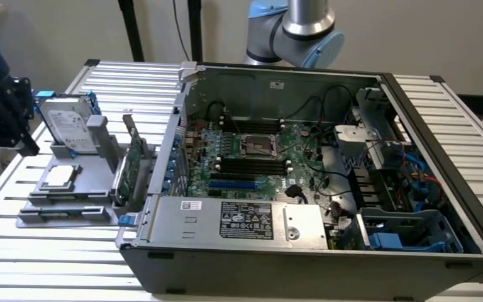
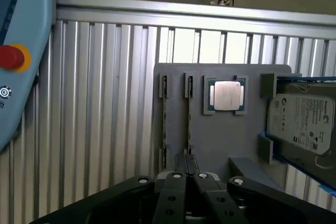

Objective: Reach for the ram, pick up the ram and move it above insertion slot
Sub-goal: 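Pick up the ram and move it above insertion slot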

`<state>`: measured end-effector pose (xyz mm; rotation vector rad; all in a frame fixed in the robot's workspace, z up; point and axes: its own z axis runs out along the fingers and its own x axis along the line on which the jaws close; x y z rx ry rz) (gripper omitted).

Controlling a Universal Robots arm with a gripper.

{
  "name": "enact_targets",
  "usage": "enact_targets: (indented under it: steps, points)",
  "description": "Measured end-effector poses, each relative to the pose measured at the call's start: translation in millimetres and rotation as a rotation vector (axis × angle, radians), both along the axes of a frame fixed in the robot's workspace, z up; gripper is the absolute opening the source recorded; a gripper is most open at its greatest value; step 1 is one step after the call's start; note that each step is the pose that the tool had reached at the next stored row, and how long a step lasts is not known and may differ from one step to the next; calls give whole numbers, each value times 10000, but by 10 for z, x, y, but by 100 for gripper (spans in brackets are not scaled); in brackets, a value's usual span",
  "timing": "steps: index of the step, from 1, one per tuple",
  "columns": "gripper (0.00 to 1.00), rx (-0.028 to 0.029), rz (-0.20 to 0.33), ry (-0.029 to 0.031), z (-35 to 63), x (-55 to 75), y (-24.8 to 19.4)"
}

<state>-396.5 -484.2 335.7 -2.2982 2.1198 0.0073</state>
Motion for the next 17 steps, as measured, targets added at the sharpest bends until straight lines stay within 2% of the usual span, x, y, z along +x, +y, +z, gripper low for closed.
enact_targets:
  steps: [5,7,8,10,11,12,17]
  points:
    - [12,1,80,1,-6,0,3]
    - [24,3,72,5,-11,3,4]
    - [24,2,60,12,-14,5,3]
    - [36,1,18,34,-30,12,3]
    - [36,1,-15,46,-43,14,3]
    - [42,0,-48,56,-58,16,3]
    - [42,2,-251,77,-146,26,3]
